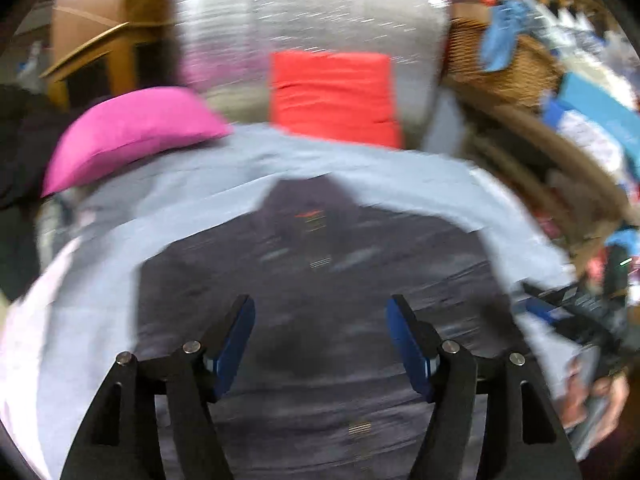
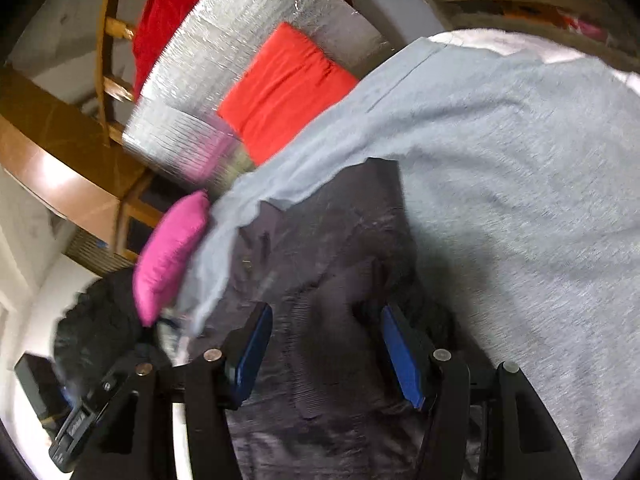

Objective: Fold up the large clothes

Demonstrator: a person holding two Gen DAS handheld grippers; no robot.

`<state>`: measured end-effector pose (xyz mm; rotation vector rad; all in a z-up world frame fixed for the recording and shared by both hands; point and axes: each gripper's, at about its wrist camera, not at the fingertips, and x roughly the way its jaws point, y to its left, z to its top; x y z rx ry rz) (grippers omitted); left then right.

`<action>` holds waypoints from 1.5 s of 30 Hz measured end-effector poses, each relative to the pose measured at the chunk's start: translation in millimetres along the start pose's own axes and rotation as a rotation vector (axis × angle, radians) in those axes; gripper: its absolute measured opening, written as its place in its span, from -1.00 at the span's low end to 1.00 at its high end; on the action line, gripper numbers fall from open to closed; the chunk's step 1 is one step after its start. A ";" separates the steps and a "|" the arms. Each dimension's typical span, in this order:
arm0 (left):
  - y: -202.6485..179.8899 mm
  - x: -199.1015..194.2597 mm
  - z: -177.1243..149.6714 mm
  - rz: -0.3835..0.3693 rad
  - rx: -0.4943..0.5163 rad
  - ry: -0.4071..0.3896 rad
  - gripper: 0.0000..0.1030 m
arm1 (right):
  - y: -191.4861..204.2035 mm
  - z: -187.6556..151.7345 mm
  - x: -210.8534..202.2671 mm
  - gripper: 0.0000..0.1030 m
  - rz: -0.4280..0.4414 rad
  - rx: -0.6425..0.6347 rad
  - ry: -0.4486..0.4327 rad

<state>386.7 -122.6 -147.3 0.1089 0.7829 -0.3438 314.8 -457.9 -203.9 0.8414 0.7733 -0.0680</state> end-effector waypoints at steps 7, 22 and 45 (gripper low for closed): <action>106.2 28.6 -44.0 0.164 -0.270 0.053 0.34 | 5.4 -1.3 27.1 0.19 -0.143 -0.088 0.030; 131.1 45.9 -56.7 0.218 -0.270 0.054 0.35 | 50.4 -17.4 0.8 -0.66 -0.211 -0.351 -0.145; 149.2 75.2 -47.8 0.009 -0.285 0.116 0.64 | -4.7 17.5 26.5 0.92 -0.139 -0.125 0.048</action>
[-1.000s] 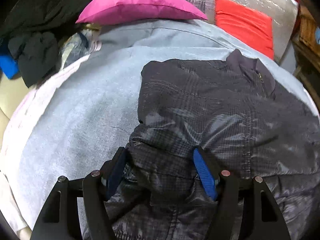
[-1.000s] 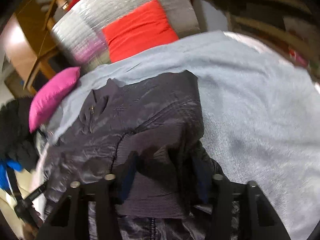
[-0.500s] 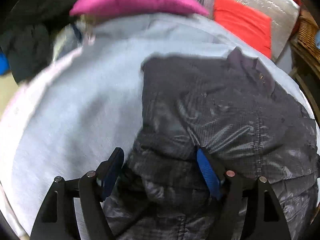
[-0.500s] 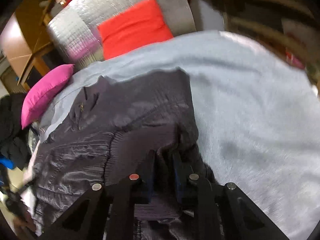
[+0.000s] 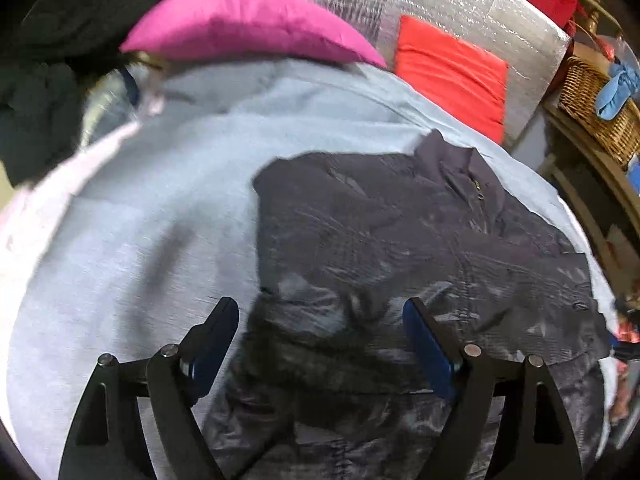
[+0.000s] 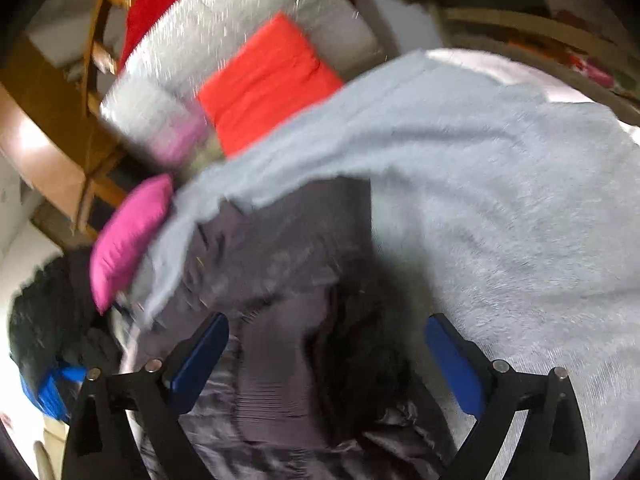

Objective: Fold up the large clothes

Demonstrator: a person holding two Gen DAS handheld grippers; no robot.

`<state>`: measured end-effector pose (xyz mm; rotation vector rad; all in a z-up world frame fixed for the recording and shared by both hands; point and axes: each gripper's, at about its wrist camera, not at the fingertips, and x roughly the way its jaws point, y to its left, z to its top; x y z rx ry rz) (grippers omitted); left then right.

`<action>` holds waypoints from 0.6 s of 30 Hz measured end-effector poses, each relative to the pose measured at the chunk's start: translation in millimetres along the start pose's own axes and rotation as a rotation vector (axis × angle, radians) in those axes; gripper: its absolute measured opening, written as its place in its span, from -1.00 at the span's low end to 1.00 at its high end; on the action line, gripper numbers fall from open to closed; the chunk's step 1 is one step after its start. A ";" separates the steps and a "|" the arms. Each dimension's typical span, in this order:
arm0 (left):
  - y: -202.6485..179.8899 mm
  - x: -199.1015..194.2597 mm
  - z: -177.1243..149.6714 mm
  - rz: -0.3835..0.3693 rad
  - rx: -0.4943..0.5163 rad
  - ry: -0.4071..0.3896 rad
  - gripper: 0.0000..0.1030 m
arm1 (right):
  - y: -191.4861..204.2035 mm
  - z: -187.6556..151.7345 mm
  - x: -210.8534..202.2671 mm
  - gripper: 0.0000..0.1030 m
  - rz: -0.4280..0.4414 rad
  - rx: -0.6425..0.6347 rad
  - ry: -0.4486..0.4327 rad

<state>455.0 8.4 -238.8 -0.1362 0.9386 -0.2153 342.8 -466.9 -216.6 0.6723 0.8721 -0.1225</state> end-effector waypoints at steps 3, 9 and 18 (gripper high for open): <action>-0.3 11.4 0.6 -0.010 0.024 0.039 0.64 | 0.1 -4.3 26.7 0.55 -0.030 -0.025 0.089; 6.7 24.6 -3.1 -0.056 -0.028 0.078 0.63 | 16.4 -10.6 18.1 -0.12 -0.047 -0.076 0.040; 9.8 34.0 -5.6 -0.006 -0.017 0.098 0.29 | 14.5 -10.1 22.8 -0.23 -0.102 -0.092 0.022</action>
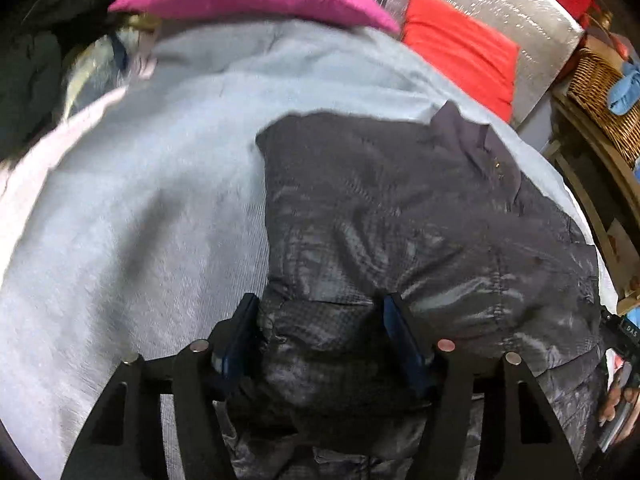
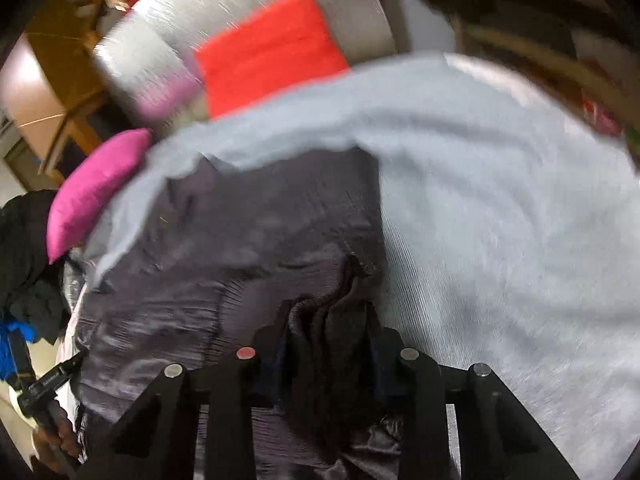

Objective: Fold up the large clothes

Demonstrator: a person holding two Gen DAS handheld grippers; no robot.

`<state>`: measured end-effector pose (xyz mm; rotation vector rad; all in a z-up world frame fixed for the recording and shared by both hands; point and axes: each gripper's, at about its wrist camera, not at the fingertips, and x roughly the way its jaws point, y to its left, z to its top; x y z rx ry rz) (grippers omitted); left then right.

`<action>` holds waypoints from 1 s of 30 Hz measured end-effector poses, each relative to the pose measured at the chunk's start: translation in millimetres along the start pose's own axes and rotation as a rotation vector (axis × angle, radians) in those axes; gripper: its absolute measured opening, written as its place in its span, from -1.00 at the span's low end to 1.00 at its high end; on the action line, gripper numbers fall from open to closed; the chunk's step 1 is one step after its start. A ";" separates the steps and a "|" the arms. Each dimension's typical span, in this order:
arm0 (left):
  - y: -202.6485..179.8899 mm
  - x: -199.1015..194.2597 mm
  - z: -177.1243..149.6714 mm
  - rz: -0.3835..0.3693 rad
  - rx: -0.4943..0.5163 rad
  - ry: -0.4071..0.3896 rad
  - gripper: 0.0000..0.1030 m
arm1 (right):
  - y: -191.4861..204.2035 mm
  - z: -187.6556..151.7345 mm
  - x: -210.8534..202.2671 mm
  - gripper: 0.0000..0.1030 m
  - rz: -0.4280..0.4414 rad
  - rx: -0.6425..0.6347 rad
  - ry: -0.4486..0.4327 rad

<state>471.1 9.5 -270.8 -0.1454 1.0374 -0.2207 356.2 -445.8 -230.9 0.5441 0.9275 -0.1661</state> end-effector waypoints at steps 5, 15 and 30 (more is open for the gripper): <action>-4.2 -20.4 -0.5 0.010 0.007 -0.052 0.33 | -5.9 5.2 -22.8 0.48 0.100 0.076 -0.022; -33.6 -57.1 -13.3 -0.003 0.186 -0.183 0.57 | 31.0 -7.3 -72.7 0.47 0.084 -0.109 -0.226; -80.7 -29.8 -31.6 0.096 0.332 -0.088 0.62 | 84.2 -41.1 -22.7 -0.06 0.046 -0.354 0.012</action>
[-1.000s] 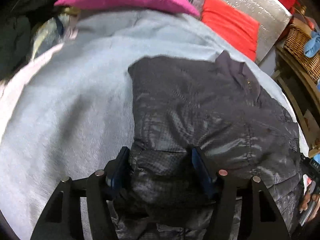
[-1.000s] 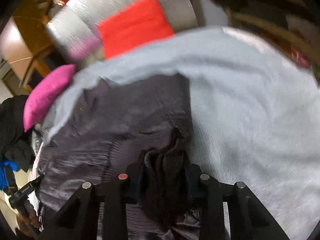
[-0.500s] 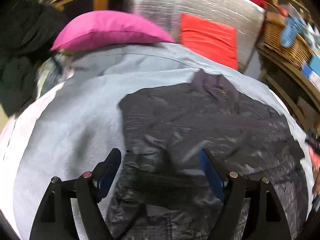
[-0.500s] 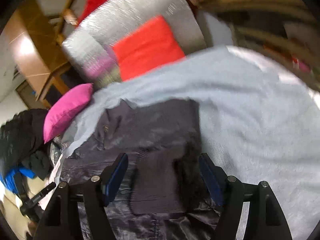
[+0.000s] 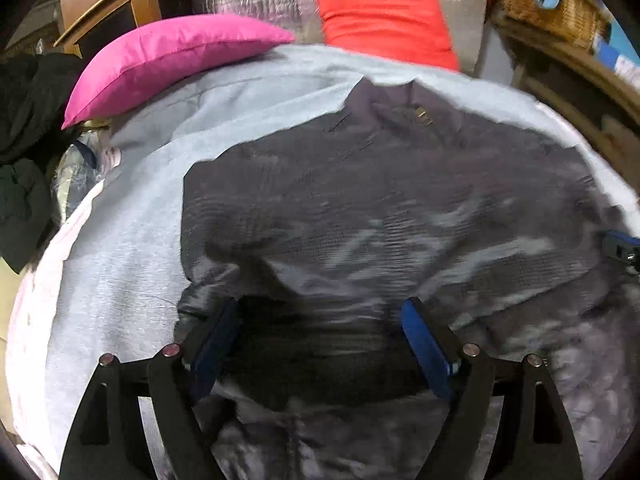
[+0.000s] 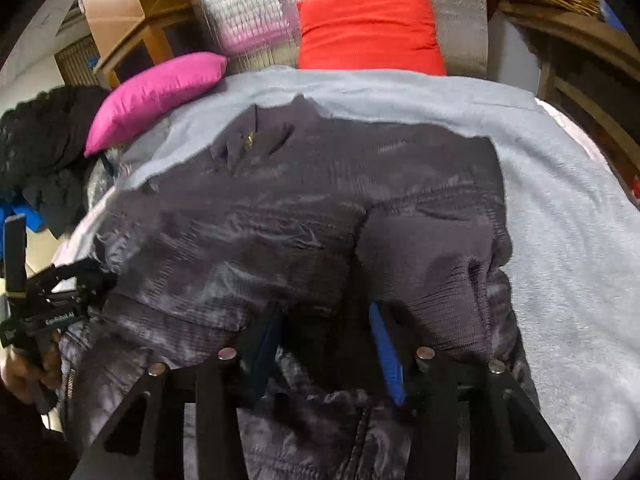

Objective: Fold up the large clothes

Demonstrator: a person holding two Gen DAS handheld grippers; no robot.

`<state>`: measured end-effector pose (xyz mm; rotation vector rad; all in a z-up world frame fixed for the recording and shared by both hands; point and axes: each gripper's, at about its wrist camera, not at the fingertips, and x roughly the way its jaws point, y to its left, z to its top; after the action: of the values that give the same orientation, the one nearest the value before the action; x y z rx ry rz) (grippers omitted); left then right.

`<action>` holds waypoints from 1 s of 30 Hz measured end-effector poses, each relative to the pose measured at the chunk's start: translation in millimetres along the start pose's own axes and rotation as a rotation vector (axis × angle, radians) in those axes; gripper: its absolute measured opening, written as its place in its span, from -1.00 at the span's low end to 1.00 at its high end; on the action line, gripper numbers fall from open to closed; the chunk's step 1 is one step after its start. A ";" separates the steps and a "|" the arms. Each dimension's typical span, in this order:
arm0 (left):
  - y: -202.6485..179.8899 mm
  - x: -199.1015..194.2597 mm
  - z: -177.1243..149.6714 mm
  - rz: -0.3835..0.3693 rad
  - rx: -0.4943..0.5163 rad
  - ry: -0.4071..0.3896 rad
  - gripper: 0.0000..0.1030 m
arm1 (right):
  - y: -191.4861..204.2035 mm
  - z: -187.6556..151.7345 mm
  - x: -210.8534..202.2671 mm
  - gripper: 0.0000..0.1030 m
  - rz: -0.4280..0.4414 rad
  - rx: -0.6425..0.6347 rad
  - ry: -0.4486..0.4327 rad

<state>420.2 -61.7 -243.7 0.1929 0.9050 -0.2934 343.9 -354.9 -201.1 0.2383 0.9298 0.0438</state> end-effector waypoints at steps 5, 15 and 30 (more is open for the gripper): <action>-15.0 -32.9 -6.5 -0.027 0.033 -0.086 0.77 | 11.5 -3.4 -28.8 0.00 0.047 -0.023 -0.083; -39.6 -3.2 -7.5 0.086 0.038 0.043 0.83 | 9.0 -10.4 -12.5 0.00 0.007 0.068 -0.007; 20.6 -149.2 -69.2 0.117 -0.153 -0.207 0.83 | 5.6 -49.0 -115.7 0.12 0.028 0.079 -0.097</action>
<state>288.7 2.8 -166.0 0.0723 0.7043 -0.1315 235.8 -356.6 -136.7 0.3242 0.8322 0.0211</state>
